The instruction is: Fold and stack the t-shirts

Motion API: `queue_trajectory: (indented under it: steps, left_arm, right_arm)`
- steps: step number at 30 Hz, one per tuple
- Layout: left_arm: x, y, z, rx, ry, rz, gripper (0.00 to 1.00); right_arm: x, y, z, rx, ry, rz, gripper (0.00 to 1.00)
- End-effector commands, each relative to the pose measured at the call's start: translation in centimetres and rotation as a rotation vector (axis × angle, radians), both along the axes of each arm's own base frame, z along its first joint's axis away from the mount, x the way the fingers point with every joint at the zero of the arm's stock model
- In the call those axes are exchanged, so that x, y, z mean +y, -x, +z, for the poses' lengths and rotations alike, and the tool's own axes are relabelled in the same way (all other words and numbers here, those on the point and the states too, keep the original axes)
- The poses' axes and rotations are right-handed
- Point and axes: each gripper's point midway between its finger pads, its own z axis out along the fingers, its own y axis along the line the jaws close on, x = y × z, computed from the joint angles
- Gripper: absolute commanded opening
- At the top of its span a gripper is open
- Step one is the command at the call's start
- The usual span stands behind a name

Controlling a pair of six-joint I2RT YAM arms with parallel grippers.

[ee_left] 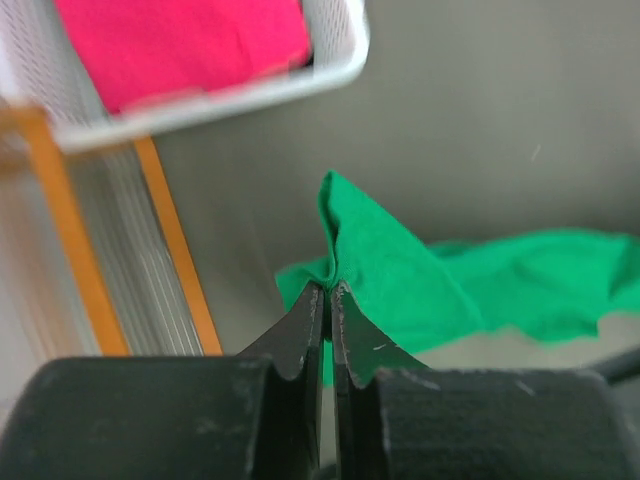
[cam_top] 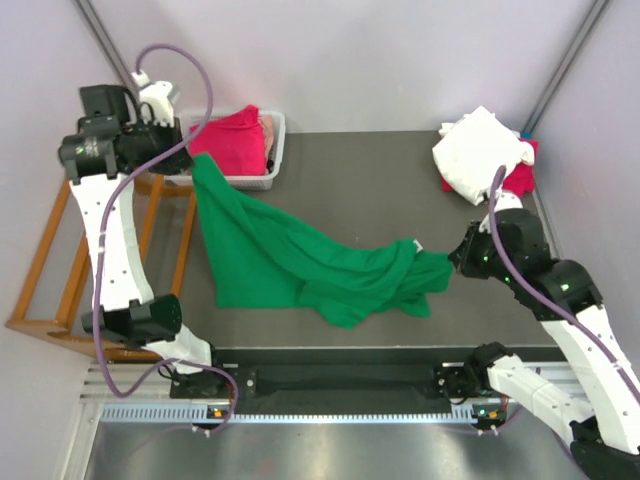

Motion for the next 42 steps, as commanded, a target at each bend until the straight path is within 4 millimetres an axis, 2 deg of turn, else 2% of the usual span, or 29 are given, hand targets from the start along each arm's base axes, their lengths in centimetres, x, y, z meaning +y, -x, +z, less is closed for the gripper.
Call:
queue_trajectory:
  steps: [1, 3, 8, 10, 12, 13, 15, 16, 17, 19, 20, 21, 22, 25, 27, 28, 29, 31, 32, 35, 38, 40, 41, 42]
  left_arm:
    - [0.0, 0.7, -3.3, 0.096, -0.071, -0.04, 0.04]
    - [-0.2, 0.4, -5.0, 0.137, -0.069, -0.047, 0.04]
    - [-0.6, -0.5, -5.6, 0.126, -0.05, -0.051, 0.03]
    - [-0.7, -0.7, -5.8, 0.13, -0.047, -0.05, 0.03]
    - [-0.9, -0.8, -6.0, 0.137, -0.044, -0.056, 0.03]
    - [-1.0, -0.8, -6.0, 0.135, -0.042, -0.054, 0.03]
    - [-1.1, -0.7, -6.2, 0.135, -0.04, -0.055, 0.02]
    - [-1.1, -0.7, -6.4, 0.137, -0.04, -0.055, 0.02]
    - [-1.2, -0.6, -6.7, 0.146, -0.038, -0.059, 0.02]
    - [-1.0, -0.6, -6.9, 0.143, -0.043, -0.055, 0.02]
    - [-1.0, -0.5, -7.1, 0.149, -0.044, -0.054, 0.02]
    - [-0.9, -0.6, -7.2, 0.148, -0.045, -0.05, 0.02]
    - [-0.9, -0.5, -7.4, 0.152, -0.05, -0.05, 0.02]
    - [-0.7, -0.6, -8.2, 0.164, -0.055, -0.044, 0.02]
    - [-0.8, -0.5, -9.1, 0.183, -0.053, -0.044, 0.02]
    - [-0.8, -0.8, -9.3, 0.18, -0.052, -0.045, 0.02]
    - [-0.8, -0.8, -10.0, 0.196, -0.049, -0.046, 0.02]
    - [-1.0, -1.4, -10.8, 0.199, -0.052, -0.051, 0.02]
    - [-1.0, -1.5, -12.0, 0.225, -0.057, -0.047, 0.02]
    - [-0.7, -2.6, -14.0, 0.248, -0.055, -0.015, 0.0]
    - [-0.4, -3.8, -15.8, 0.259, -0.051, 0.015, 0.0]
    - [-0.1, -4.3, -16.4, 0.269, -0.052, 0.035, 0.0]
    - [-0.1, -4.6, -17.1, 0.285, -0.051, 0.037, 0.0]
    - [0.0, -4.9, -17.2, 0.283, -0.052, 0.045, 0.0]
  right_arm:
    - [-0.7, -0.2, -2.0, 0.02, 0.037, -0.031, 0.0]
    - [-0.7, -0.9, -3.4, 0.038, 0.06, -0.039, 0.0]
    - [-0.4, -3.7, -6.1, 0.023, 0.113, -0.052, 0.0]
    - [0.1, -5.6, -7.6, 0.031, 0.135, -0.061, 0.0]
    - [0.8, -7.5, -7.9, 0.006, 0.138, -0.057, 0.0]
    - [0.9, -8.5, -9.0, 0.031, 0.161, -0.069, 0.0]
    - [1.5, -10.5, -9.7, 0.037, 0.179, -0.079, 0.02]
    - [1.5, -11.1, -9.8, 0.043, 0.182, -0.092, 0.15]
    - [1.6, -11.7, -9.8, 0.04, 0.193, -0.102, 0.53]
    - [2.0, -13.1, -10.0, 0.038, 0.198, -0.11, 0.68]
    - [2.1, -13.6, -9.9, 0.028, 0.203, -0.118, 0.88]
    - [2.1, -14.1, -9.6, 0.029, 0.213, -0.125, 0.99]
    - [1.9, -14.4, -9.3, 0.022, 0.236, -0.124, 1.0]
    - [2.5, -14.1, -7.8, -0.01, 0.243, -0.083, 1.0]
    - [4.9, -12.7, -7.5, -0.022, 0.238, 0.008, 1.0]
    - [5.9, -11.8, -7.7, -0.008, 0.252, 0.058, 1.0]
    - [7.8, -9.9, -7.9, 0.018, 0.283, 0.143, 1.0]
    - [9.6, -7.8, -8.7, 0.048, 0.31, 0.232, 1.0]
    - [10.9, -6.1, -9.4, 0.067, 0.318, 0.296, 1.0]
    - [12.4, -3.4, -10.5, 0.112, 0.287, 0.377, 1.0]
    - [13.4, -1.9, -10.7, 0.123, 0.275, 0.425, 0.99]
    - [14.2, -0.8, -11.1, 0.147, 0.27, 0.472, 0.9]
    - [14.5, -0.4, -11.3, 0.16, 0.273, 0.49, 0.78]
    - [14.7, 0.0, -11.4, 0.168, 0.271, 0.503, 0.72]
